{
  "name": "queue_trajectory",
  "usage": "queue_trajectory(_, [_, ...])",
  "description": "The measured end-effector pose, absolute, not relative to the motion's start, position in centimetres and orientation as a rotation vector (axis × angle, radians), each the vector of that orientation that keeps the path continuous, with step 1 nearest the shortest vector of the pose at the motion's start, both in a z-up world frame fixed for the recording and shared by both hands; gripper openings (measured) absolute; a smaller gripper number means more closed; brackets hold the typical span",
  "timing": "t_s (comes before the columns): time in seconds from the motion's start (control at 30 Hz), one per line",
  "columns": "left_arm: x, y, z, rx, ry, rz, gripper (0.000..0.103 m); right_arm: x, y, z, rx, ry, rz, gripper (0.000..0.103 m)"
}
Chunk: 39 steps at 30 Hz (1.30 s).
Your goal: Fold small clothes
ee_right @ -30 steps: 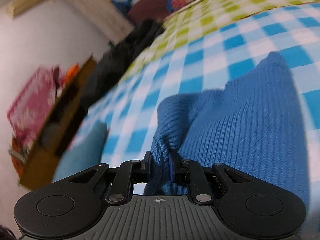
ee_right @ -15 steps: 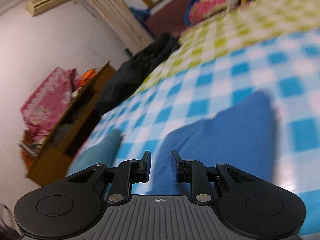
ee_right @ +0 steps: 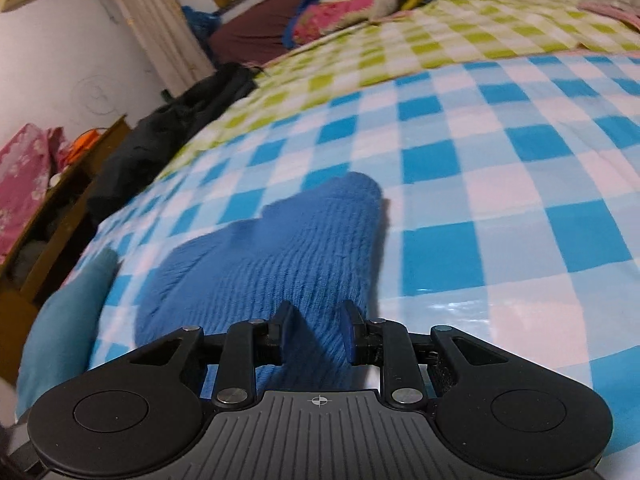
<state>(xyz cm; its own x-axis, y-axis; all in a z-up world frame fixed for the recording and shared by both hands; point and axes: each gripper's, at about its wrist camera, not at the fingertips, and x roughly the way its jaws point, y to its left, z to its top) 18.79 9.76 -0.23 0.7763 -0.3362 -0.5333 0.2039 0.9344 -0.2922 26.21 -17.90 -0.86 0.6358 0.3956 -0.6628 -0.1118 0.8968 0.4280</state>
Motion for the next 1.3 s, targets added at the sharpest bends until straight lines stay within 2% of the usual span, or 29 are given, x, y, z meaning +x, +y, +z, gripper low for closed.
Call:
queue_trajectory(0.1, [18.4,9.2,-0.6,-0.193,0.627,-0.295,0.017,26.4,-18.2,-0.8,0.339,0.851,0.287,0.026])
queue_trajectory(0.17, [17.8,9.6,0.0,-0.200,0.613,-0.294,0.017,26.0,-18.2,-0.3,0.331,0.850,0.288,0.034])
queue_trajectory(0.43, [18.1,10.6,2.0,-0.164,0.541,-0.242,0.017,22.1,-16.9,1.6,0.271,0.799,0.356,0.037])
queue_trajectory(0.57, [18.5,10.6,0.1,-0.152,0.603,-0.226,0.017,20.8,-16.4,0.9,0.231,0.833,0.373,0.048])
queue_trajectory(0.73, [18.2,10.7,-0.4,-0.156,0.604,-0.222,0.017,21.6,-16.8,-1.5,0.207,0.891,0.353,0.047])
queue_trajectory(0.9, [17.0,11.2,0.7,-0.168,0.585,-0.210,0.018,20.8,-17.2,-0.7,0.216,0.880,0.350,0.046])
queue_trajectory(1.1, [15.7,12.1,0.5,-0.236,0.583,-0.223,0.029,20.1,-17.7,0.0,0.295,0.866,0.382,0.054])
queue_trajectory(1.17, [15.5,12.4,0.2,-0.265,0.584,-0.241,0.033,20.4,-17.5,-0.2,0.324,0.863,0.386,0.060])
queue_trajectory(1.23, [15.5,12.3,0.1,-0.266,0.584,-0.254,0.047,21.0,-17.1,-0.5,0.332,0.853,0.386,0.066])
queue_trajectory(1.3, [15.7,12.0,-0.2,-0.224,0.580,-0.237,0.057,21.7,-16.6,-1.0,0.327,0.863,0.380,0.067])
